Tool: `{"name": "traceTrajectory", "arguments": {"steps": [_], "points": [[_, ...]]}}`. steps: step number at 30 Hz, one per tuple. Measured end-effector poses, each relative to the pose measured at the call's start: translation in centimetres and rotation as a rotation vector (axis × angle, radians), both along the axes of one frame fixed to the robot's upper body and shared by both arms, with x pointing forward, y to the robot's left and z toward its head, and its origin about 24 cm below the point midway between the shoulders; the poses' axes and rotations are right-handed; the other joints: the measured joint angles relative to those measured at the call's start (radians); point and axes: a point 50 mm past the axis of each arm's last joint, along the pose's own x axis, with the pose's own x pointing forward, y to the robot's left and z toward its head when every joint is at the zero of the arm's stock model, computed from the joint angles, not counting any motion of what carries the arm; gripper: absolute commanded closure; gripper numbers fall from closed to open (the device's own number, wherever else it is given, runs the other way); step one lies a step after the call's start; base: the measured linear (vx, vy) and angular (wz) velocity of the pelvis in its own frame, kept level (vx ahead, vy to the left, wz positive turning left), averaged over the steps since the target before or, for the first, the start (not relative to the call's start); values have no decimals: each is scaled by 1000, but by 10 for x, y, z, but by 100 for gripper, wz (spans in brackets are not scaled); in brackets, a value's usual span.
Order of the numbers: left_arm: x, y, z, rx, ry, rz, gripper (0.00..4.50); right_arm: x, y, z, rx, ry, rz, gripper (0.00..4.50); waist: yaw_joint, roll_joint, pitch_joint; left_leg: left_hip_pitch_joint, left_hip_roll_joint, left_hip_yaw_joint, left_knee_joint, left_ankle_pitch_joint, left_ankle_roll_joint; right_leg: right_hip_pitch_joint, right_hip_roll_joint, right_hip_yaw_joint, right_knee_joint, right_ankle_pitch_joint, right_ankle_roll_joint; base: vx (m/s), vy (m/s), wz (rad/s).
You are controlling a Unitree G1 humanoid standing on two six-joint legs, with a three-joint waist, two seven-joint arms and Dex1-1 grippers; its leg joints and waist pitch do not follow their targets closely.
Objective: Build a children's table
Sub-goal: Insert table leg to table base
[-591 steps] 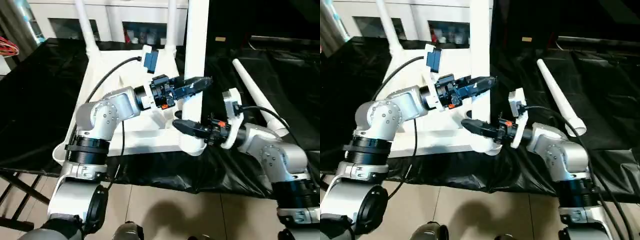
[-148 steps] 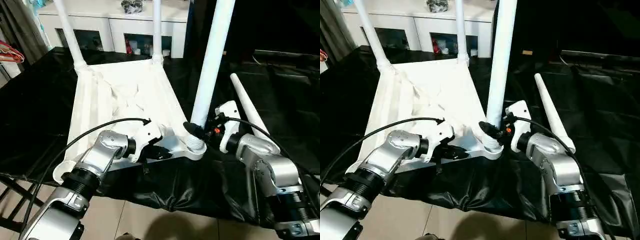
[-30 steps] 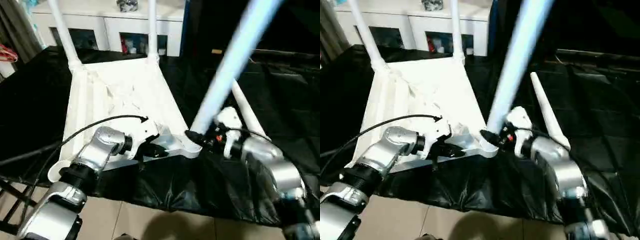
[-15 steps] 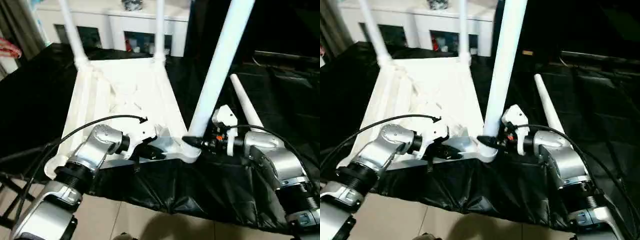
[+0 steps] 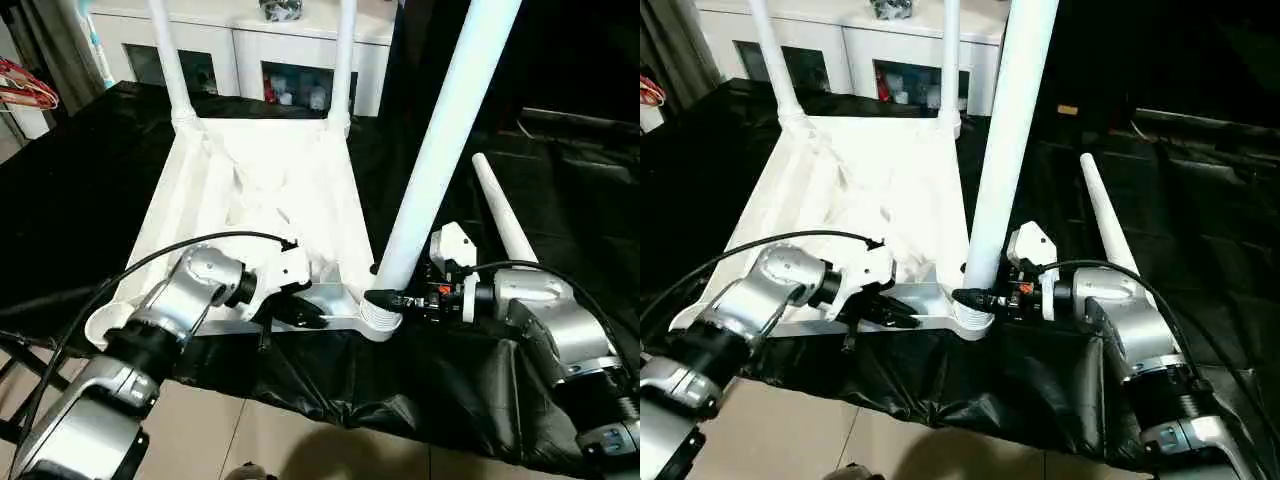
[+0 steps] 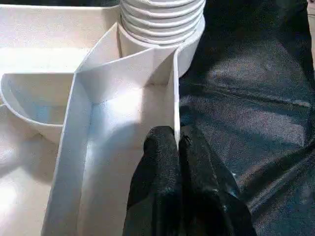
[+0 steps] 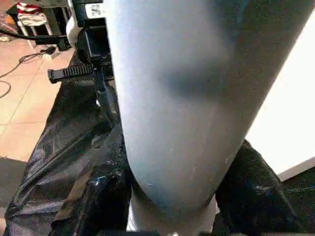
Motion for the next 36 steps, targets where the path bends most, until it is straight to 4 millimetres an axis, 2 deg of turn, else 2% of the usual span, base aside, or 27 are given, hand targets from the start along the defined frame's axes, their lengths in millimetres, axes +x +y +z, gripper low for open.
{"name": "traceTrajectory", "arguments": {"steps": [5,9,11,16,20,28,36], "points": [[2,-2,-1,-8,1,49,450,4,3,-4,33,-2,-58,264,-3,-3,2,2,0,0,0,0,0,2,0,0,0,-2,3,0,0,0],[12,-7,0,-12,-40,194,450,21,9,-7,49,-36,-257,264,-20,-8,6,1,0,0,0,2,-3,0,0,0,0,-2,3,0,0,0],[14,-14,-1,-24,-53,243,450,28,9,-9,58,-38,-351,264,-33,-8,6,1,0,-1,0,2,-3,-1,0,-1,-4,-2,3,0,0,0],[21,-36,-2,-59,-77,431,450,51,16,-7,88,-28,-603,264,-48,-9,6,1,0,-1,1,2,-3,-5,0,-2,-4,7,-10,0,0,0],[23,-56,1,-62,-107,518,450,64,21,-3,94,-19,-723,264,-55,-8,6,-3,2,-1,-1,0,-5,-9,0,-5,-3,8,-12,0,0,0],[24,-62,0,-42,-141,557,450,70,28,-2,72,-19,-764,264,-55,-8,6,-2,11,-1,-3,1,-8,-9,1,-17,-4,8,-14,0,0,0],[24,-61,0,-32,-148,556,450,70,29,-2,69,-19,-761,264,-56,-7,6,-1,11,-1,-3,2,-9,-9,1,-17,-4,9,-14,0,0,0]]}}
